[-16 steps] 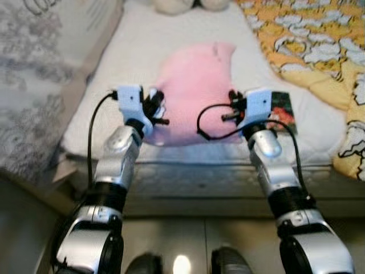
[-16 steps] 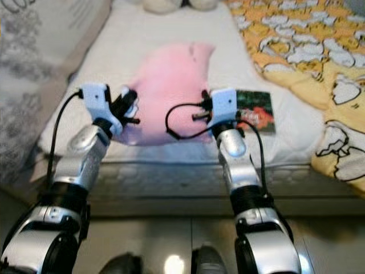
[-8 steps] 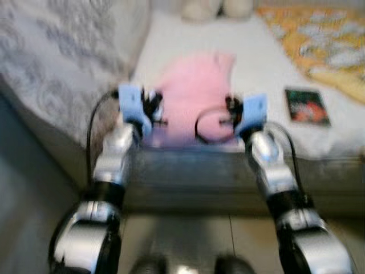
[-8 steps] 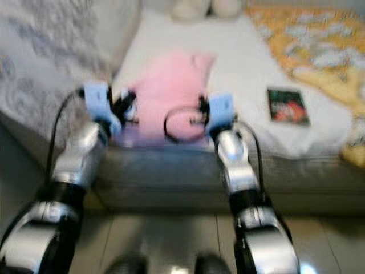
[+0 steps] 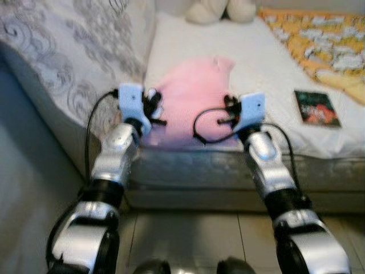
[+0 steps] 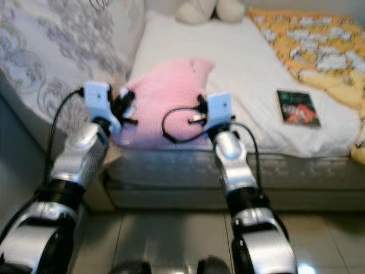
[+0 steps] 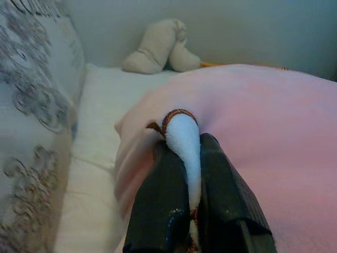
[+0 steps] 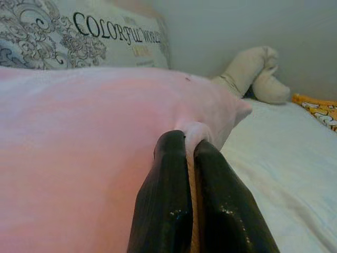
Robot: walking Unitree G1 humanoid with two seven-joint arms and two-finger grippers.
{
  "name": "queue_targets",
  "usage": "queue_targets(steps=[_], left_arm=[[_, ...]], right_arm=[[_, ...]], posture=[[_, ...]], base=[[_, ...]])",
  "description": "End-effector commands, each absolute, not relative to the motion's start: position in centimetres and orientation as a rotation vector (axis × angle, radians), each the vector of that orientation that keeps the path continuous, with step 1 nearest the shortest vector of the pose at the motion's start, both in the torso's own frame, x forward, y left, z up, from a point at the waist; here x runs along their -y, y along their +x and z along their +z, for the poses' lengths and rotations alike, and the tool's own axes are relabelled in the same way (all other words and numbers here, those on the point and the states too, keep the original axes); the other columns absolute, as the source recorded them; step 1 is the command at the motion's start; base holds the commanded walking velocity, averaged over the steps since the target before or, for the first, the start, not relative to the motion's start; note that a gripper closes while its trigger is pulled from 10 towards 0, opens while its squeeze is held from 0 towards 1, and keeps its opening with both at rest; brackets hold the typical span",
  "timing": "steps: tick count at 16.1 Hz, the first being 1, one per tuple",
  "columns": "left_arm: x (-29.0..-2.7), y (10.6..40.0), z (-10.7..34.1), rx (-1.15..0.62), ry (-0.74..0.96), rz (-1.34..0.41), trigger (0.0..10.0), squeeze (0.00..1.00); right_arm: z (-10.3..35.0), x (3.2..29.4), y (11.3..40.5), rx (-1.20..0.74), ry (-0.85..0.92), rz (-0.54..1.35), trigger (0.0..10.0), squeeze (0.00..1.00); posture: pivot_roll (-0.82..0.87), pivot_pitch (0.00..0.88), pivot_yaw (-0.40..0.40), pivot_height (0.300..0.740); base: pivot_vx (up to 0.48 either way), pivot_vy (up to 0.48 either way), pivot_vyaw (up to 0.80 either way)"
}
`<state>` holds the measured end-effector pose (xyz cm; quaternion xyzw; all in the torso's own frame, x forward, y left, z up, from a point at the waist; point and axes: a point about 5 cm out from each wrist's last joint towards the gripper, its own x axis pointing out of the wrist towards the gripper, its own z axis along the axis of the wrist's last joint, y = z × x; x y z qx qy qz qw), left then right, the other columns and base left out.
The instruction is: Clean up the room
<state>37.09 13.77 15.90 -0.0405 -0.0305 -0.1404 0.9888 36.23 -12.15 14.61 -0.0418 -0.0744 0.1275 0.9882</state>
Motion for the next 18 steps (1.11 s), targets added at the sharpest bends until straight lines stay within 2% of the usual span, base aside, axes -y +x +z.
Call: queue_targets(steps=[1,9,18], left_arm=[[-14.6,37.5,16.9,0.093,-0.077,-0.231,10.0,0.0],[-14.4,37.8,17.1,0.089,-0.084,-0.232,10.0,0.0],[-13.8,38.8,17.8,0.083,-0.087,-0.228,10.0,0.0]], right_arm=[[15.9,13.4,36.6,0.206,-0.093,0.209,10.0,0.07],[16.0,13.8,36.6,0.207,-0.107,0.202,10.0,0.07],[16.3,13.7,37.4,0.175,-0.135,0.239,10.0,0.07]], posture=[[-0.12,0.0,0.049,0.703],[-0.13,0.0,0.055,0.703],[-0.12,0.0,0.055,0.703]], base=[[0.472,0.0,0.0],[0.46,0.0,0.0],[0.323,0.352,0.0]])
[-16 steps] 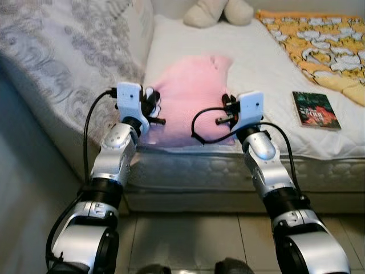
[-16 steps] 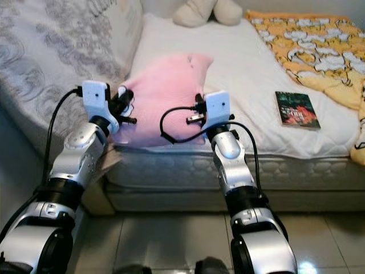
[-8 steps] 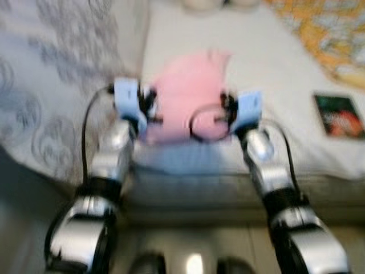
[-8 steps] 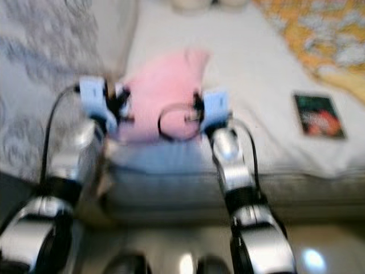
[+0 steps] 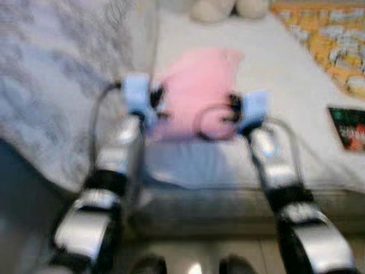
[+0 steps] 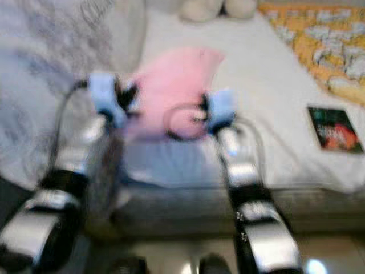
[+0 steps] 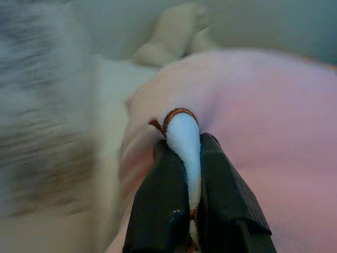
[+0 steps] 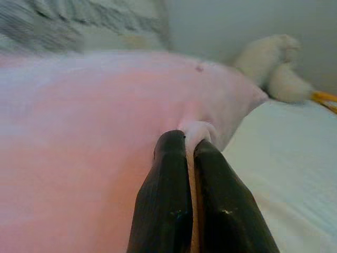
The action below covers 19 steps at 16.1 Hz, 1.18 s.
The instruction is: Clean up the room
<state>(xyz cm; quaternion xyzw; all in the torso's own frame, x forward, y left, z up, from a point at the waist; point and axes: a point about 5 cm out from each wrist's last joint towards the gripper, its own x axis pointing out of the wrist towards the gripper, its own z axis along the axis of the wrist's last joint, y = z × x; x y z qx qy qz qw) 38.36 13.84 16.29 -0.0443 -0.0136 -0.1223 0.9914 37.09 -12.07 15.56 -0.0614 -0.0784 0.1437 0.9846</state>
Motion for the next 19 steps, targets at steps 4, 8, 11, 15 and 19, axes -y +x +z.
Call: queue_targets(steps=[4,8,11,15,19], left_arm=[[-13.2,40.0,18.3,0.05,-0.089,-0.211,10.0,0.0],[-11.3,40.6,18.6,0.023,-0.039,-0.164,10.0,0.0],[-8.4,39.6,16.4,-0.025,-0.082,-0.171,10.0,0.0],[-6.6,38.3,14.2,-0.076,-0.126,-0.172,10.0,0.0],[-4.2,37.3,13.3,-0.114,-0.174,-0.202,10.0,0.0]], right_arm=[[17.1,14.7,38.9,0.123,-0.188,0.237,10.0,0.06],[17.0,16.4,40.0,0.0,-0.314,0.247,10.0,0.06],[15.5,17.7,39.7,-0.117,-0.407,0.232,10.0,0.06],[15.6,18.5,39.9,-0.164,-0.435,0.202,10.0,0.05],[15.3,18.5,39.8,-0.194,-0.543,0.221,10.0,0.0]], posture=[[-0.11,0.0,0.035,0.703],[-0.09,0.0,0.025,0.703],[-0.05,0.0,0.018,0.703],[-0.05,0.0,0.009,0.703],[-0.05,0.0,0.009,0.703]], base=[[0.228,0.278,0.0],[0.0,0.0,0.0],[0.0,0.0,0.0],[0.0,0.0,0.0],[0.0,0.0,0.0]])
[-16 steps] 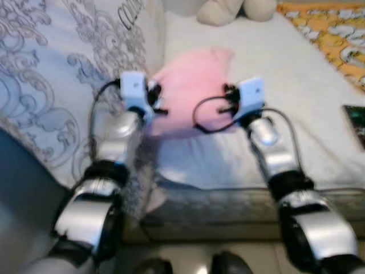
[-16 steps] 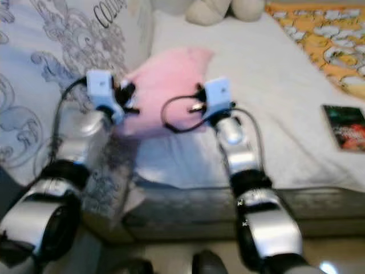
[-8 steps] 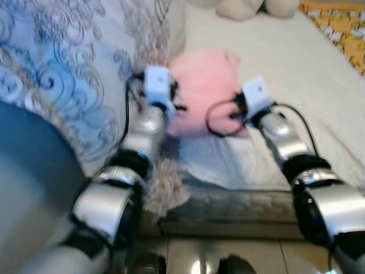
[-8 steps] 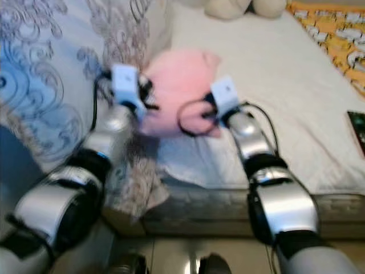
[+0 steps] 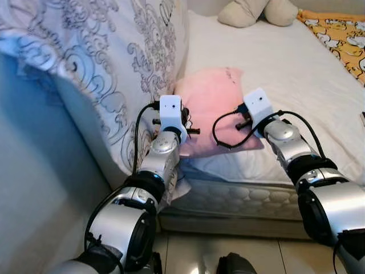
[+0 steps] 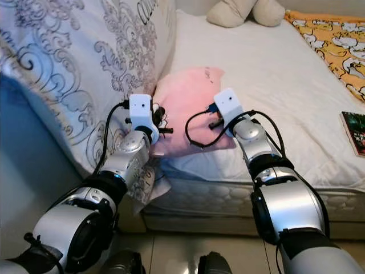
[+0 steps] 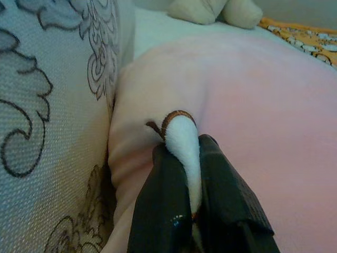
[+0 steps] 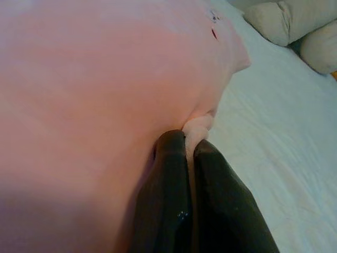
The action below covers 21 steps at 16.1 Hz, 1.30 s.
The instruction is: Clean up the room
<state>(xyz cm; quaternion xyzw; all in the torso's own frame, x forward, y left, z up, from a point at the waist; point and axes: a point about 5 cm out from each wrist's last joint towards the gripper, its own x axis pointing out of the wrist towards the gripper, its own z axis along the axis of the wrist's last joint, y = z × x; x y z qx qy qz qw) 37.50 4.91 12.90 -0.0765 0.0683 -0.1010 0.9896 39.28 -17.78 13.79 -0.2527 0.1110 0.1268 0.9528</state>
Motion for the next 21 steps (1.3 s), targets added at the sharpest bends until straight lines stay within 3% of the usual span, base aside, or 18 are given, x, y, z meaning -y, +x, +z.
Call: queue_targets(steps=[1,6,9,11,13,16,21], left_arm=[[-3.7,37.2,13.6,-0.099,-0.171,-0.218,10.0,0.0],[-2.7,36.3,17.9,0.155,-0.099,-0.335,10.0,0.0],[-3.5,34.8,20.2,0.31,-0.025,-0.398,10.0,0.0],[-4.1,33.5,20.5,0.301,0.0,-0.417,10.0,0.0],[-6.4,31.6,20.1,0.29,0.046,-0.424,10.0,0.0],[-7.9,30.7,19.7,0.254,0.024,-0.414,10.0,0.0],[-6.2,30.8,19.8,0.198,0.0,-0.472,10.0,0.0]], right_arm=[[15.8,18.6,40.0,-0.176,-0.544,0.204,10.0,0.0],[20.3,19.5,40.5,0.122,-0.402,0.066,10.0,0.0],[22.0,19.8,39.1,0.354,-0.296,-0.005,10.0,0.0],[22.1,20.2,36.8,0.459,-0.242,-0.078,10.0,0.0],[20.5,20.5,32.5,0.466,-0.193,-0.145,10.0,0.0],[18.3,20.4,29.3,0.398,-0.183,-0.181,10.0,0.0],[17.7,19.5,29.4,0.306,-0.171,-0.165,10.0,0.0]], posture=[[-0.05,0.0,0.008,0.703],[-0.08,0.0,0.009,0.703],[-0.1,0.0,0.025,0.703],[-0.11,0.0,0.034,0.703],[-0.11,0.0,0.044,0.703],[-0.12,0.0,0.046,0.703],[-0.14,0.0,0.068,0.703]], base=[[0.0,0.0,0.0],[0.0,0.0,0.0],[0.0,0.0,0.0],[0.0,0.0,0.0],[0.0,0.0,0.0],[0.0,-0.139,0.0],[0.256,-0.404,0.0]])
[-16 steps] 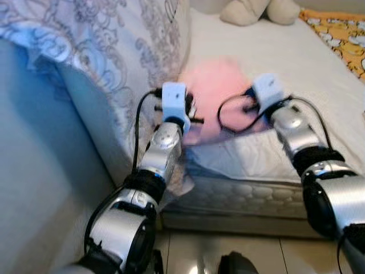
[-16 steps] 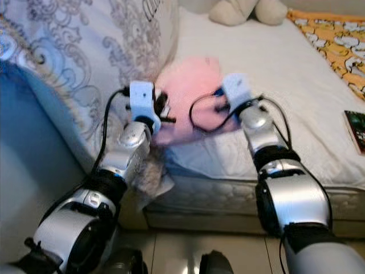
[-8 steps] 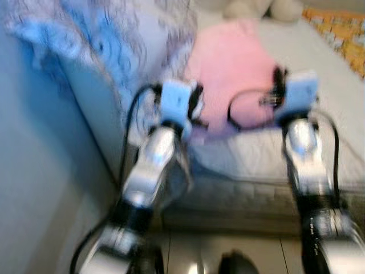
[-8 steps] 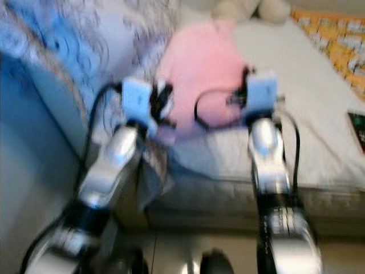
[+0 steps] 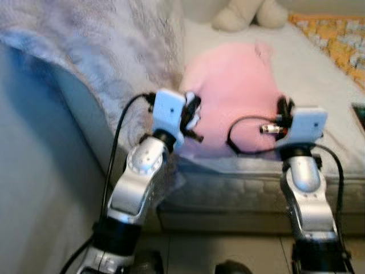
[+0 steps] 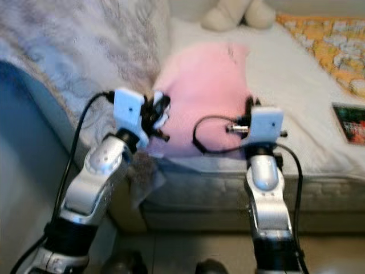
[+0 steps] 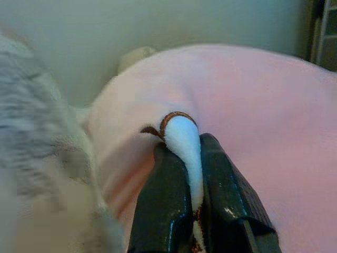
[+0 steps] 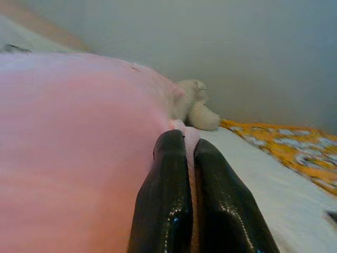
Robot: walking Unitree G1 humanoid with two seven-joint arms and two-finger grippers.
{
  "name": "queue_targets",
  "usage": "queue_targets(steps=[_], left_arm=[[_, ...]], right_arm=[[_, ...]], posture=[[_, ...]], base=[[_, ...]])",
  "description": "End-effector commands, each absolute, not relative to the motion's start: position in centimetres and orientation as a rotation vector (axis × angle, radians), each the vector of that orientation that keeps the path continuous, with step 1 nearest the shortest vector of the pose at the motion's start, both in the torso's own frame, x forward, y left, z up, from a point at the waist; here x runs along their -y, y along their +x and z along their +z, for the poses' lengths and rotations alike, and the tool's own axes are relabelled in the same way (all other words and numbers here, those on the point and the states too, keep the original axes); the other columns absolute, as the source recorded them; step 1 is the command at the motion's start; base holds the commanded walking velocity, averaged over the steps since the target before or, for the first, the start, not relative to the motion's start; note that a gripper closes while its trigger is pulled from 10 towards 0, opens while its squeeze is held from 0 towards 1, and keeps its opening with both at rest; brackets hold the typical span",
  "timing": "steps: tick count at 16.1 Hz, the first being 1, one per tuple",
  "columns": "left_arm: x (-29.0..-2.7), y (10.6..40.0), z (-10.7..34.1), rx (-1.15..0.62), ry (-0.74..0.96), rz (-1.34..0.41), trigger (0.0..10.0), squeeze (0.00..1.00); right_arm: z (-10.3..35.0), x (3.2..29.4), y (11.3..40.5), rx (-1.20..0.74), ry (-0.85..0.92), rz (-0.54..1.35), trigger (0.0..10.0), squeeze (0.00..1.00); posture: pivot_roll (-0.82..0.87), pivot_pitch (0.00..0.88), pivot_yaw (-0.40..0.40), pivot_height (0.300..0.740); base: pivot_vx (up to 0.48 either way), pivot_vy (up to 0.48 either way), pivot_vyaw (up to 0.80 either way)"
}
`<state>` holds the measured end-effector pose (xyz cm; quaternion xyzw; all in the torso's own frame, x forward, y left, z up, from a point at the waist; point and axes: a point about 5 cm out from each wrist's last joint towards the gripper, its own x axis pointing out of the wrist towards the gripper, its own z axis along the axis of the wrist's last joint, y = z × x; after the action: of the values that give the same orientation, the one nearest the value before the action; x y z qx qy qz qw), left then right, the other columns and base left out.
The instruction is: Clean up the room
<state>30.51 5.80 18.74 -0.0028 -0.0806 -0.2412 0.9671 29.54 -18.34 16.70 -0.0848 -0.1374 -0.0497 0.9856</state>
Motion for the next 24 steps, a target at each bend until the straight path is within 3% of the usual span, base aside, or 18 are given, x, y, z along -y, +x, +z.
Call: queue_targets(steps=[1,4,6,13,14,15,19,24], left_arm=[[-6.2,31.0,19.7,0.181,-0.022,-0.459,10.0,0.0],[-6.3,31.6,19.4,0.161,-0.032,-0.404,10.0,0.0],[-6.6,32.0,19.4,0.16,-0.019,-0.388,10.0,0.0],[-8.1,33.6,19.2,0.15,0.017,-0.328,10.0,0.0],[-7.9,33.6,19.3,0.155,0.018,-0.33,10.0,0.0],[-7.8,33.6,19.3,0.159,0.025,-0.336,10.0,0.0],[-7.4,33.4,19.4,0.175,0.03,-0.397,10.0,0.0],[-6.8,33.6,19.9,0.192,0.008,-0.443,10.0,0.0]], right_arm=[[17.7,19.3,29.6,0.305,-0.176,-0.151,10.0,0.0],[17.5,18.5,30.4,0.273,-0.178,-0.101,10.0,0.0],[17.3,19.0,31.0,0.231,-0.163,-0.128,10.0,0.08],[16.8,17.8,31.7,0.216,-0.174,-0.098,10.0,0.03],[16.8,17.7,31.8,0.215,-0.172,-0.093,10.0,0.11],[16.8,17.7,32.0,0.214,-0.176,-0.093,10.0,0.12],[16.9,17.8,31.9,0.223,-0.185,-0.109,10.0,0.05],[17.2,17.7,32.1,0.246,-0.209,-0.103,10.0,0.06]], posture=[[-0.14,0.0,0.068,0.703],[-0.15,0.0,0.07,0.703],[-0.14,0.0,0.07,0.703],[-0.14,0.0,0.071,0.703],[-0.14,0.0,0.071,0.703],[-0.14,0.0,0.071,0.703],[-0.14,0.0,0.075,0.703],[-0.15,0.0,0.08,0.703]], base=[[0.259,-0.401,0.0],[0.362,-0.222,0.0],[0.0,0.0,0.73],[0.0,0.0,0.0],[0.0,0.0,0.6],[0.0,0.0,0.6],[0.0,0.0,0.15],[0.469,0.0,0.0]])
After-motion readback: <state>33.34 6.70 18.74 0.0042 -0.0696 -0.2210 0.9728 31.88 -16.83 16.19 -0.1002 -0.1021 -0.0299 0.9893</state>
